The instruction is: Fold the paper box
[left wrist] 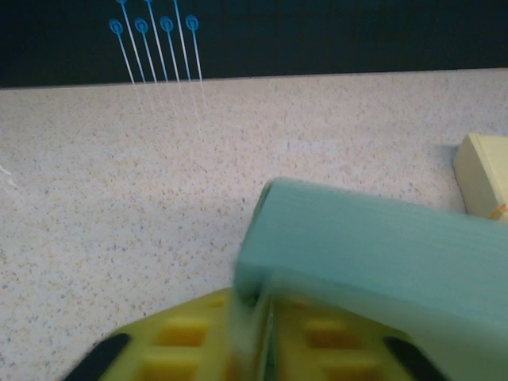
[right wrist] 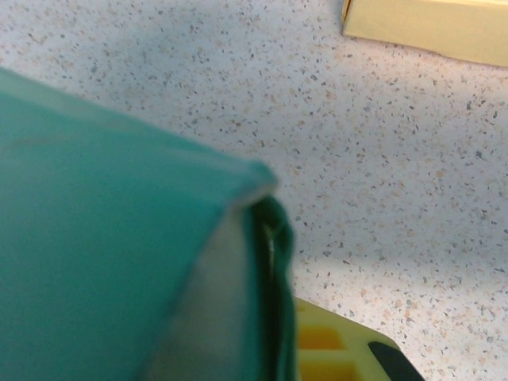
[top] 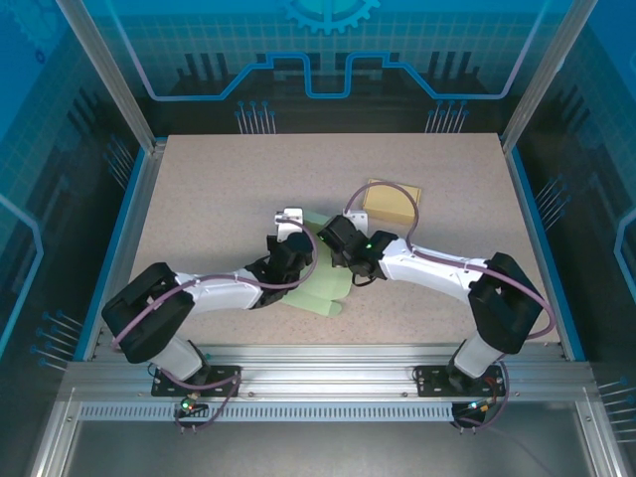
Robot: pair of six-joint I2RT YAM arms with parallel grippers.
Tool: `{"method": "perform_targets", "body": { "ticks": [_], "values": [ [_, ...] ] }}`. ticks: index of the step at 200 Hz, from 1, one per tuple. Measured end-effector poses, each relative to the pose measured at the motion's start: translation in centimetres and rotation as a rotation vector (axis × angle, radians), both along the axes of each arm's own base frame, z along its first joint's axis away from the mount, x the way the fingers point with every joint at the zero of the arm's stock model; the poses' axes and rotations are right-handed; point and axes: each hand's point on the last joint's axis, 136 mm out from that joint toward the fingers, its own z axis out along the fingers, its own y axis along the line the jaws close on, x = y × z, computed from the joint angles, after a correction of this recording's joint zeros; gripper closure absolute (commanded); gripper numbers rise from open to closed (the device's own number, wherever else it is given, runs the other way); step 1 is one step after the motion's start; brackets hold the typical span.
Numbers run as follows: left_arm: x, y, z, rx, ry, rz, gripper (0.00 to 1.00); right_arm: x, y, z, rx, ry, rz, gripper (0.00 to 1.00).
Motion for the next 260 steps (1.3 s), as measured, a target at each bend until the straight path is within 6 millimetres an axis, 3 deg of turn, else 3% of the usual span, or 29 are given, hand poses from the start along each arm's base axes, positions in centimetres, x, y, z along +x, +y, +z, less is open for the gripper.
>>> {"method": "perform_targets", "body": {
  "ticks": [62,104,135,160,186,219,248,260],
  "values": [
    [-2.9,-1.4,1.8,-0.12,0.118,-0.179,0.43,0.3,-1.5,-1.0,-0.034,0.111,0.016,1.0],
    [-5.7,-1.4,4.0,-0.214,0.174,-0.275,0.31,0.5,-2.1,-2.5,-0.065,0.25,0.084,1.0],
    [-7.5,-0.3,6.5,-0.275,0.158,-0.301,0.23,0.4,-1.9,-3.5,-0.115,0.37,0.184,1.0],
    [-7.6,1.8,7.6,-0.305,0.148,-0.271,0.21,0.4,-1.7,-4.1,-0.159,0.455,0.261,1.0],
    [-7.0,3.7,7.3,-0.325,0.166,-0.226,0.21,0.7,-1.8,-4.9,-0.206,0.535,0.319,0.99],
    [-6.2,5.4,5.7,-0.351,0.213,-0.192,0.2,2.8,-1.5,-5.9,-0.28,0.581,0.355,0.96],
    [-6.1,5.6,4.3,-0.364,0.256,-0.199,0.2,4.5,-1.6,-6.4,-0.371,0.589,0.365,0.97],
    [-6.1,5.4,3.9,-0.366,0.274,-0.209,0.2,5.2,-1.9,-6.4,-0.412,0.586,0.363,0.93]
  ]
}}
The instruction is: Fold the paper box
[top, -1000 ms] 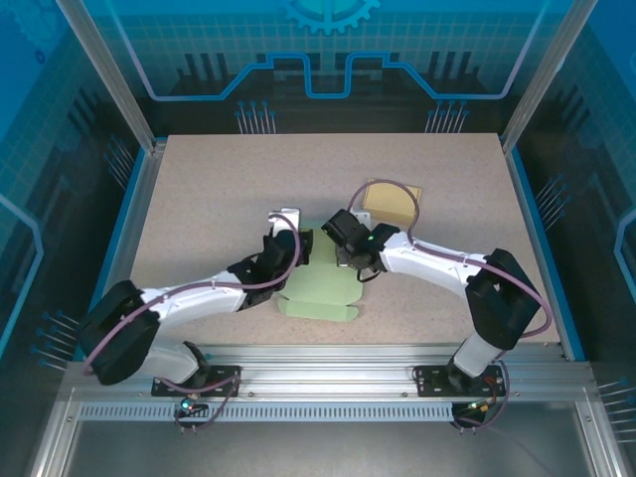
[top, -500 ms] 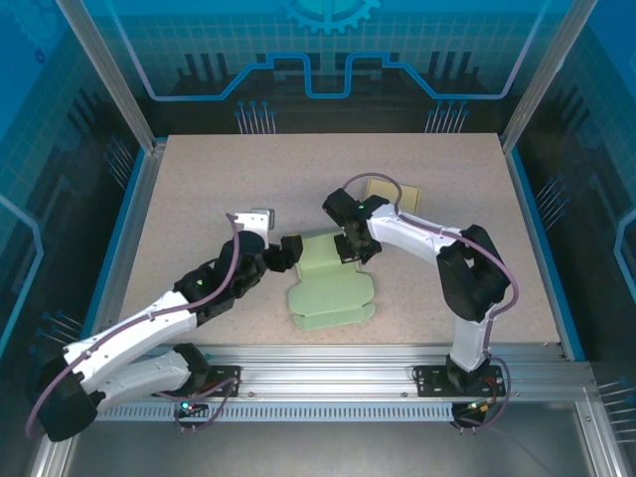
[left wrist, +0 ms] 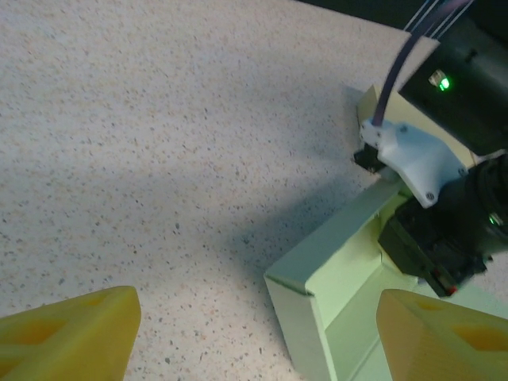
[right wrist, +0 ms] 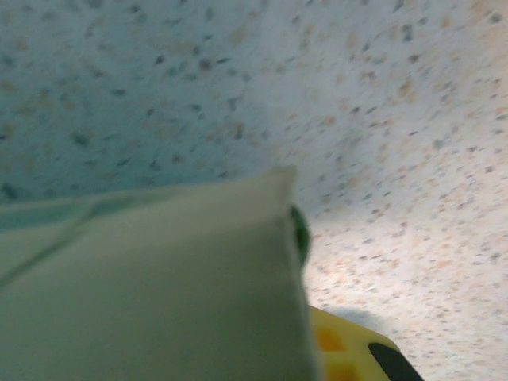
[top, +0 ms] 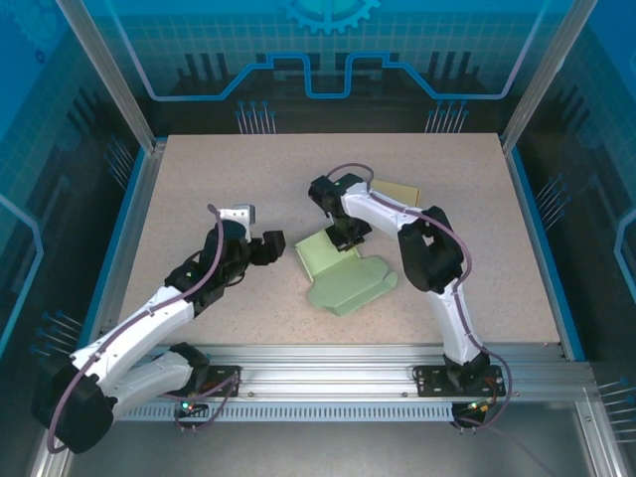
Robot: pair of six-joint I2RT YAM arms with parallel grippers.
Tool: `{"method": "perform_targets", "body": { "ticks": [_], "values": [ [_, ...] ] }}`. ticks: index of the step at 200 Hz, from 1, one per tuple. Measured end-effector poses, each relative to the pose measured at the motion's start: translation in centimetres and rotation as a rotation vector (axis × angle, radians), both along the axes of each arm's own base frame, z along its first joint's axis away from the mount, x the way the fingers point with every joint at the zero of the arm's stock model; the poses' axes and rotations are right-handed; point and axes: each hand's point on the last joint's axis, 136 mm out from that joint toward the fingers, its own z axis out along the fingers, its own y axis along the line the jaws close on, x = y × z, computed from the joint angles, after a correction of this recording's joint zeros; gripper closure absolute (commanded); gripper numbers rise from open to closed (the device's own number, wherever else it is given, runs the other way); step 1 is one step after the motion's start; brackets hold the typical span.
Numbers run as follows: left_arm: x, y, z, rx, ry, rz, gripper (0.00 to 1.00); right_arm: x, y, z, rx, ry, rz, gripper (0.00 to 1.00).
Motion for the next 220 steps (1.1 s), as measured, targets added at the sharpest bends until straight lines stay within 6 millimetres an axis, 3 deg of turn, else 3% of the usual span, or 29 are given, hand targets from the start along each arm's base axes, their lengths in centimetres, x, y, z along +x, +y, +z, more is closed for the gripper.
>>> {"method": "perform_targets", "body": {
  "ticks": [24,55,75,100,136,151,189,220],
  "values": [
    [0.1,-0.2,-0.6,-0.002,0.02,-0.012,0.2,1.1,-0.5,-0.1,-0.075,-0.009,0.022,0.83],
    [0.6,0.0,-1.4,-0.003,0.041,-0.004,0.2,2.5,-1.1,-1.0,-0.178,-0.016,0.062,0.85],
    [1.1,0.4,-1.6,-0.011,0.047,0.006,0.2,2.7,-1.0,-1.0,-0.222,-0.01,0.113,0.79],
    [1.6,0.5,-1.9,-0.026,0.053,0.01,0.2,2.8,-0.6,-1.1,-0.267,0.006,0.179,0.99],
    [1.5,0.3,-2.4,-0.047,0.069,0.002,0.2,2.8,-0.3,-1.2,-0.3,0.013,0.241,0.94],
    [1.5,0.3,-2.5,-0.049,0.073,0.003,0.2,2.9,-0.3,-1.2,-0.319,0.013,0.269,1.0],
    [1.6,0.1,-2.4,-0.057,0.07,-0.001,0.2,2.8,0.2,-1.5,-0.37,0.023,0.373,1.0],
    [1.6,0.2,-2.4,-0.056,0.07,0.0,0.2,2.6,0.7,-1.6,-0.394,0.026,0.423,0.66]
  ]
}}
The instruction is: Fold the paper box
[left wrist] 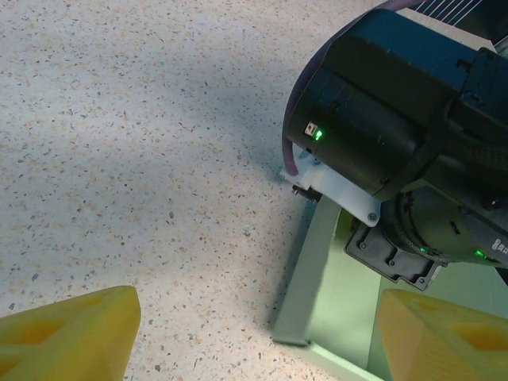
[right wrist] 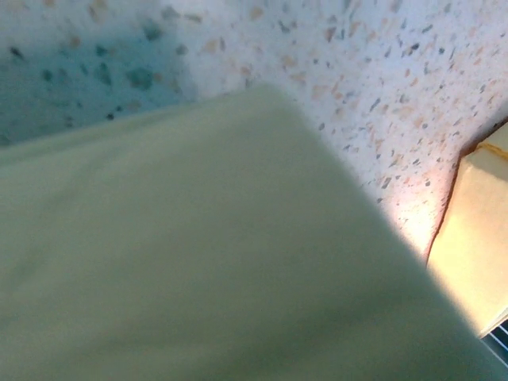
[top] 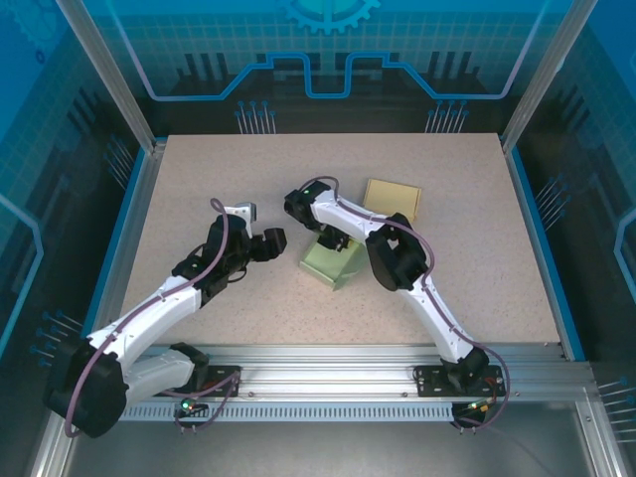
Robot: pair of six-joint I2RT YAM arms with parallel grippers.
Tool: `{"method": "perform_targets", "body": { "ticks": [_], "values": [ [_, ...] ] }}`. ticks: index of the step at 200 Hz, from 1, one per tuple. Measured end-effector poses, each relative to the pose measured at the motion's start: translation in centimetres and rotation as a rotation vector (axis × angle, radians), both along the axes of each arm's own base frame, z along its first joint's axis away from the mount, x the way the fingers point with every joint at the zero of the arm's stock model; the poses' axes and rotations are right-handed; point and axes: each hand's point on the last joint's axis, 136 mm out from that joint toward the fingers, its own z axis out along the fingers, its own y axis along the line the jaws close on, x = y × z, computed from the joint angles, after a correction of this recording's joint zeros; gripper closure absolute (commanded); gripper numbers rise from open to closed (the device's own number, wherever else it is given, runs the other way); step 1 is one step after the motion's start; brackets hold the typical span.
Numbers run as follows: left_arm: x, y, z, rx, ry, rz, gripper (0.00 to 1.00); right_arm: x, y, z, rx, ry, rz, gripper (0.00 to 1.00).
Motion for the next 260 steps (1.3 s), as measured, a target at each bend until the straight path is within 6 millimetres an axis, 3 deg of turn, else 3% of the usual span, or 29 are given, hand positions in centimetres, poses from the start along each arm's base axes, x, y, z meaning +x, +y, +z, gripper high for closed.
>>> {"method": "perform_targets", "body": {
  "ticks": [24,78,113,185,210,238,260],
  "values": [
    [0.1,0.2,-0.3,0.003,0.007,0.005,0.2,0.2,0.4,0.0,0.004,-0.007,0.013,0.58],
    [0.4,0.1,-0.8,0.001,0.019,0.002,0.2,1.0,1.7,0.7,0.072,-0.038,0.0,0.49],
    [0.3,-0.2,-1.0,-0.004,0.026,-0.009,0.25,1.6,2.7,2.8,0.144,-0.09,-0.007,0.44],
    [0.5,-0.3,-2.4,0.01,0.062,-0.013,0.36,2.3,4.7,11.3,0.364,-0.236,-0.009,0.44],
    [0.8,-0.4,-3.7,0.026,0.093,-0.016,0.49,2.0,4.8,14.1,0.414,-0.289,-0.026,0.43],
    [0.8,-0.4,-6.6,0.067,0.166,-0.021,0.57,0.7,4.3,18.6,0.496,-0.375,-0.057,0.31],
    [0.7,-0.3,-8.9,0.099,0.227,-0.028,0.64,-1.2,2.2,22.8,0.566,-0.466,-0.113,0.15]
  ]
}}
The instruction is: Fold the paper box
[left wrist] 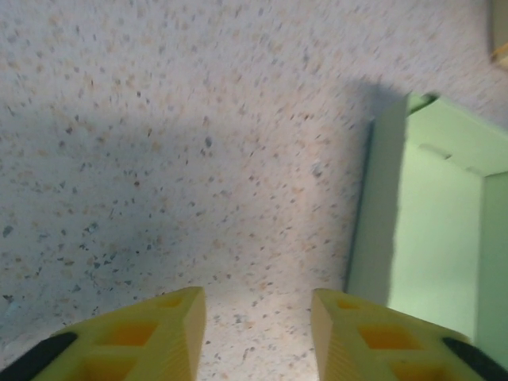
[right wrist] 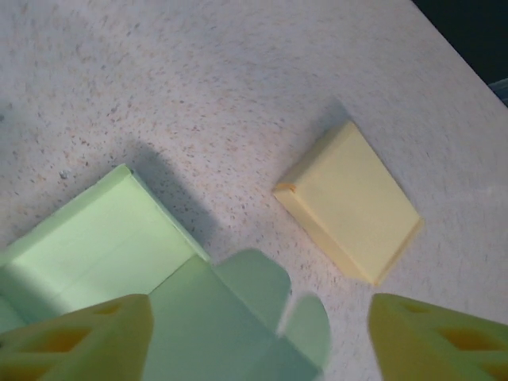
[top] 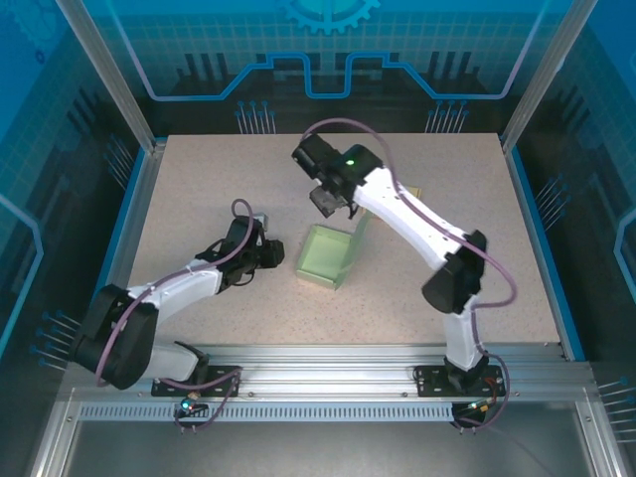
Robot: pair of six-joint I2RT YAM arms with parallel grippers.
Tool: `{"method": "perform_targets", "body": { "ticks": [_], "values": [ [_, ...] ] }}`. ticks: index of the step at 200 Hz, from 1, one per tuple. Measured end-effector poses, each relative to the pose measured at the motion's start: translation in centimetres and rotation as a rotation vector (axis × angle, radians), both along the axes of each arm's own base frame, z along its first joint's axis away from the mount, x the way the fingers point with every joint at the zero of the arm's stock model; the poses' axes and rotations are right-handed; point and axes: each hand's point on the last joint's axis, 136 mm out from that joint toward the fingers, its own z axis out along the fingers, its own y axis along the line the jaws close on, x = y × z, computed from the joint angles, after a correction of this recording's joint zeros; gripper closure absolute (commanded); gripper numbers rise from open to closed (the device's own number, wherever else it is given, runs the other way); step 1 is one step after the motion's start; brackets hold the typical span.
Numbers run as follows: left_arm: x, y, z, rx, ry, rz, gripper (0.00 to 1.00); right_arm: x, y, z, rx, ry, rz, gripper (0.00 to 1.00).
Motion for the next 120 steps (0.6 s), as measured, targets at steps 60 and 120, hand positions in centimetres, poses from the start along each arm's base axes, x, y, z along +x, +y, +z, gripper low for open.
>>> {"method": "perform_targets", "body": {
  "ticks": [60,120],
  "values": [
    [0.0,-0.9,-3.5,-0.002,0.088,-0.031,0.68,-4.7,-11.4,0.0,0.072,-0.045,-0.337,0.08],
    [0.1,-2.6,-3.7,-0.087,0.093,-0.071,0.69,-7.0,-13.6,-10.7,0.119,0.151,-0.477,0.08]
  ]
}}
